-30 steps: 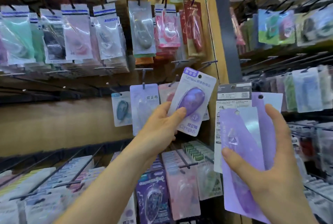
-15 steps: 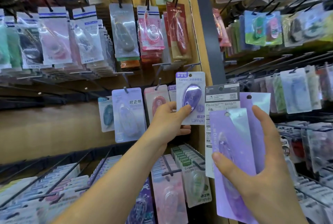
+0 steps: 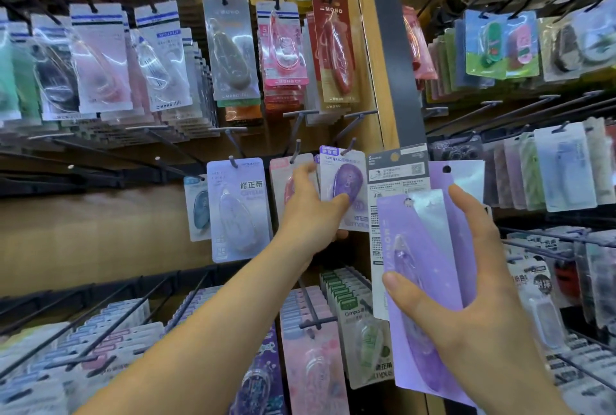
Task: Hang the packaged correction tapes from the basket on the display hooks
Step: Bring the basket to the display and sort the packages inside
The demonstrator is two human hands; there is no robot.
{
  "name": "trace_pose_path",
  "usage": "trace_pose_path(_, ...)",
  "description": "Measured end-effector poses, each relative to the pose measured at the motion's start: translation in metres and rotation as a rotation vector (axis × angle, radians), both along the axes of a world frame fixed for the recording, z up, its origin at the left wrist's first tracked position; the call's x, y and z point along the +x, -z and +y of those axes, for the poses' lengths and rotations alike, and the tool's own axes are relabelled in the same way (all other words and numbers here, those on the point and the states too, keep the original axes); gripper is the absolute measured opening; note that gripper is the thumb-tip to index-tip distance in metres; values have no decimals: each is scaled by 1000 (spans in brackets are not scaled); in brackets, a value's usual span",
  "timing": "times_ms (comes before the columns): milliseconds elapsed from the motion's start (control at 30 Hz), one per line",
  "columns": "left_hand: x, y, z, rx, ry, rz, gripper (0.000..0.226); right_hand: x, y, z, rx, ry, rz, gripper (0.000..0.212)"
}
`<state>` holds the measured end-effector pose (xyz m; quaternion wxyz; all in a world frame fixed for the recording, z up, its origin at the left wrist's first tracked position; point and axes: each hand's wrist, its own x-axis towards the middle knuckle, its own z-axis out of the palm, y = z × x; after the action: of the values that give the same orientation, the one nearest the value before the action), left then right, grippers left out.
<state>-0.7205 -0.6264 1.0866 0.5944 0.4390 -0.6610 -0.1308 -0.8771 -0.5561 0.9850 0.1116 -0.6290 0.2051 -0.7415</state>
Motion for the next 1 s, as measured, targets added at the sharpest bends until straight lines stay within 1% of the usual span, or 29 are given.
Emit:
trace_pose_path(67,5,-6,-20,-72,-107,-164,73,2,-1,-2,-8,-13,9,89)
trace_pose_path(100,4,-9,-27,-52,-138,-255,79,2,-2,-4,-16,-24,13,89)
trace_pose_path(167,4,-14,-43,30,-190,-406,82,3,-3,-8,-18,-32,13,89)
trace_pose_path(267,1,-18,-56,32,-215,-519,89,6,-3,-12,-1,-40,13,88)
trace_pose_path(367,4,-16,-63,-28,-276,-619,86,10,-2,-12,1,-73,10,86)
trace_pose_path(467,9,-12,-61,-153,-394,-818,77,14,-1,-13,6,-101,-2,86)
trace_pose_path(533,10,-13,-51,-167,-501,-920,73,15,0,-13,9,-108,-7,92)
trace_pose_path(567,11,-14,-44,-161,-547,-932,72,16,0,-13,17,-107,-5,94)
trace_pose_path(600,12,-14,-34,-152,-561,-905,71,17,0,-13,31,-111,-13,94)
trace_pose_path(633,13,-15,-22,-145,-508,-806,67,18,-1,-12,48,-121,-27,92)
trace_pose_path(667,14,-14,-11,-149,-385,-631,57,18,0,-11,55,-133,-40,89)
trace_pose_path(733,17,-1,19,-155,-76,-219,25,21,-1,-10,29,-146,-54,86)
trace_pose_path(767,19,11,36,-129,45,-82,15,24,-1,-9,11,-165,-61,79)
trace_pose_path(800,20,25,53,-106,136,-22,15,28,0,-8,-1,-188,-64,75)
trace_pose_path(900,29,65,82,-101,317,-54,32,42,1,-5,-28,-264,-75,72)
trace_pose_path(933,34,74,87,-92,342,-59,45,47,2,-3,-30,-296,-76,73)
trace_pose_path(1000,46,87,94,-93,334,-30,79,58,4,0,-24,-354,-77,72)
